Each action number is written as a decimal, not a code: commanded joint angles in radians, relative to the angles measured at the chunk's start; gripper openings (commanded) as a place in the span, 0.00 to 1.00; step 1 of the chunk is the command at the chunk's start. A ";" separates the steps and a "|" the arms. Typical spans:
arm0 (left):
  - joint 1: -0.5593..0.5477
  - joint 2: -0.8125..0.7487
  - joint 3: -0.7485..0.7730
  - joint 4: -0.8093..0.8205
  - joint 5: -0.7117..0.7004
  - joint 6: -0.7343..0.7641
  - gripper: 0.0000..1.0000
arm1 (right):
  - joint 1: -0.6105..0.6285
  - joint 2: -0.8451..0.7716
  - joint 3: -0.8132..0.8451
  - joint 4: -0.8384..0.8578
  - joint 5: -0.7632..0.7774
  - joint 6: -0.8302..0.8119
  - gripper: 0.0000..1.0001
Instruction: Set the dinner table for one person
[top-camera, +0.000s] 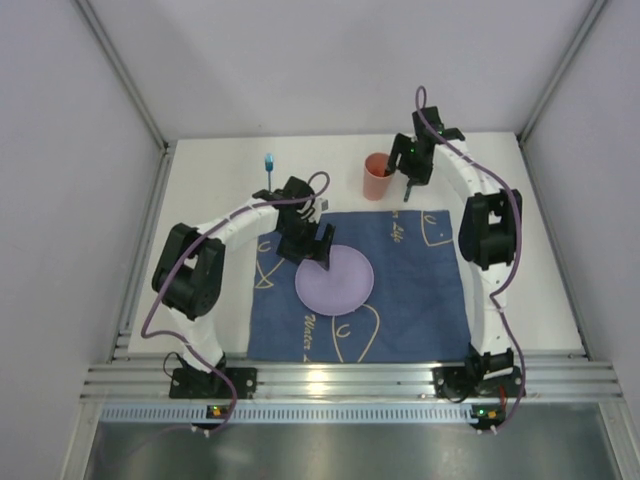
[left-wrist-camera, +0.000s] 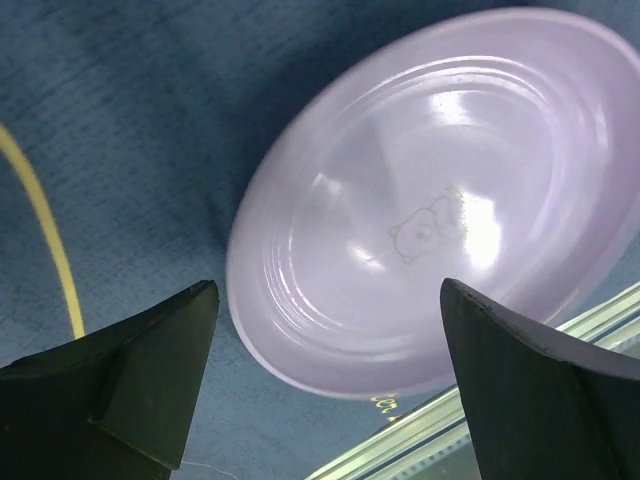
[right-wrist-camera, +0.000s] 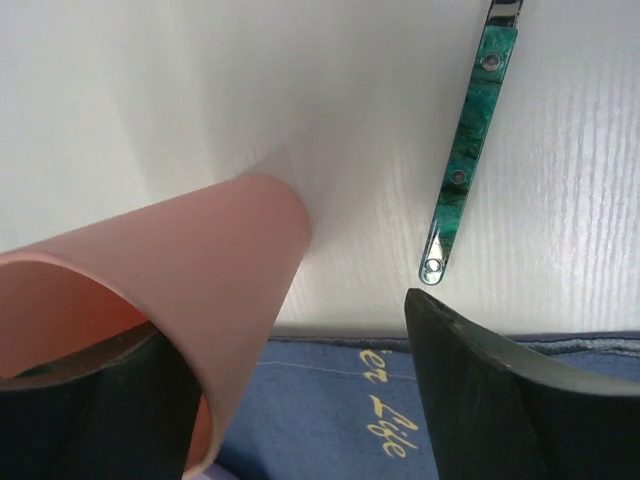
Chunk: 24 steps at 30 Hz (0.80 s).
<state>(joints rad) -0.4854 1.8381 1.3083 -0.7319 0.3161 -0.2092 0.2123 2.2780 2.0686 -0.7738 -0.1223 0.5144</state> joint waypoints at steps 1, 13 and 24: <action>-0.027 -0.002 0.071 -0.029 0.014 0.048 0.98 | 0.036 -0.022 0.077 -0.031 0.062 -0.040 0.69; -0.009 0.013 0.100 -0.014 -0.155 0.014 0.98 | 0.039 -0.130 0.121 -0.079 0.113 -0.086 0.00; 0.126 0.061 0.166 0.037 -0.175 -0.091 0.98 | 0.019 -0.471 -0.313 -0.133 0.265 -0.103 0.00</action>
<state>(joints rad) -0.4114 1.8683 1.4101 -0.7338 0.1608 -0.2443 0.2325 1.8713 1.8297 -0.8898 0.0917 0.4099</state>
